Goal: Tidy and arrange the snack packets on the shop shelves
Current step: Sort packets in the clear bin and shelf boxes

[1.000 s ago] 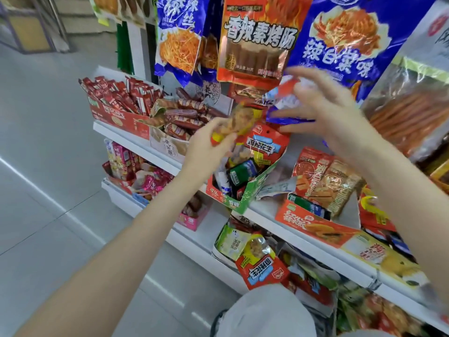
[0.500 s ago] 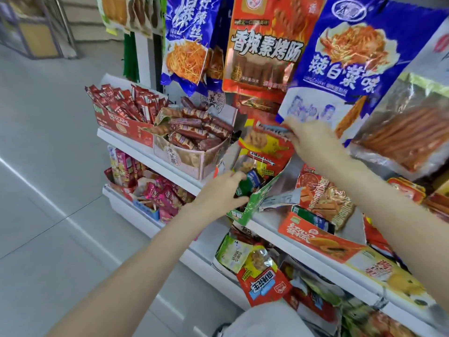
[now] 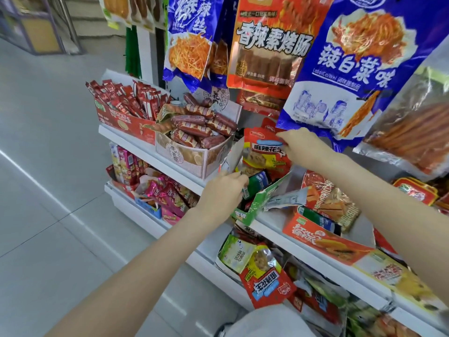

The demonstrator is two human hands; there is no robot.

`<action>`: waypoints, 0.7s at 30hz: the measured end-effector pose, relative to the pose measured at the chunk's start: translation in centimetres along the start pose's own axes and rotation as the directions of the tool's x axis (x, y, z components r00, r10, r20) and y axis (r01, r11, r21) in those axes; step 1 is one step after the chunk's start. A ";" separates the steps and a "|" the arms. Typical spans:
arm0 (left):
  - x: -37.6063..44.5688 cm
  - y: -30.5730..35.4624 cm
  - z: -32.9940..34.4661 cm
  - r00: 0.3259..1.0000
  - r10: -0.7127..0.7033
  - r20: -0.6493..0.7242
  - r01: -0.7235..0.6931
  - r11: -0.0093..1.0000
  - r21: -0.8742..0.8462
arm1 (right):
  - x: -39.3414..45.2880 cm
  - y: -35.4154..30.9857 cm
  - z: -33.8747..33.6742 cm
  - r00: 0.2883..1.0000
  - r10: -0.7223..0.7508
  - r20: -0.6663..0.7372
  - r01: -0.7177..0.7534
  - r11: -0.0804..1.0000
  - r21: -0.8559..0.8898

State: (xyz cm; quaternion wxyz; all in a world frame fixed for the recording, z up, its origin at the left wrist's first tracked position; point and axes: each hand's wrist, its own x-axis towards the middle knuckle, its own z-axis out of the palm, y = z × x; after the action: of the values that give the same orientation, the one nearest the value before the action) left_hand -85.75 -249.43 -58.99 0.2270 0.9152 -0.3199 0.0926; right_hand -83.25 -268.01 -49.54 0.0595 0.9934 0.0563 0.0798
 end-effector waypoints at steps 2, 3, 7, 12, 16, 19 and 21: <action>-0.3 -0.1 0.1 1.000 -0.016 0.004 0.016 1.000 -0.012 | 0.5 0.2 0.9 0.997 0.051 0.050 -0.052 0.999 0.016; -0.5 -0.2 0.1 0.999 -0.031 -0.006 0.031 0.998 -0.053 | 0.8 0.0 1.5 0.993 0.083 0.080 -0.085 0.996 0.020; -1.2 -0.5 -0.3 0.990 -0.084 -0.113 0.067 0.986 -0.150 | 1.1 -1.5 3.6 0.956 0.212 0.202 -0.226 0.973 0.048; -1.6 -0.7 -0.6 0.974 -0.184 -0.134 0.147 0.958 -0.246 | 0.1 -2.3 3.8 0.945 0.270 0.184 -0.312 0.914 0.260; -1.7 -1.0 -1.2 0.953 -0.275 -0.131 0.216 0.913 -0.345 | -3.4 -2.9 2.8 0.990 0.138 -0.023 -0.123 0.938 0.324; -2.3 -1.0 -1.8 0.929 -0.301 -0.215 0.187 0.884 -0.429 | -5.4 -2.9 2.6 0.996 0.044 -0.081 -0.013 0.939 0.343; -3.0 -0.9 -2.0 0.921 -0.226 -0.318 0.077 0.904 -0.420 | -5.7 -3.1 2.4 0.994 0.018 -0.106 0.012 0.960 0.278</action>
State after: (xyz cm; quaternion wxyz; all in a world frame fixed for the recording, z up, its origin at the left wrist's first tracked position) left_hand -87.50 -246.24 -58.53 0.4701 0.8392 -0.2119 0.1728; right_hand -88.77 -265.95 -53.11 -0.0841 0.9863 0.0688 0.1245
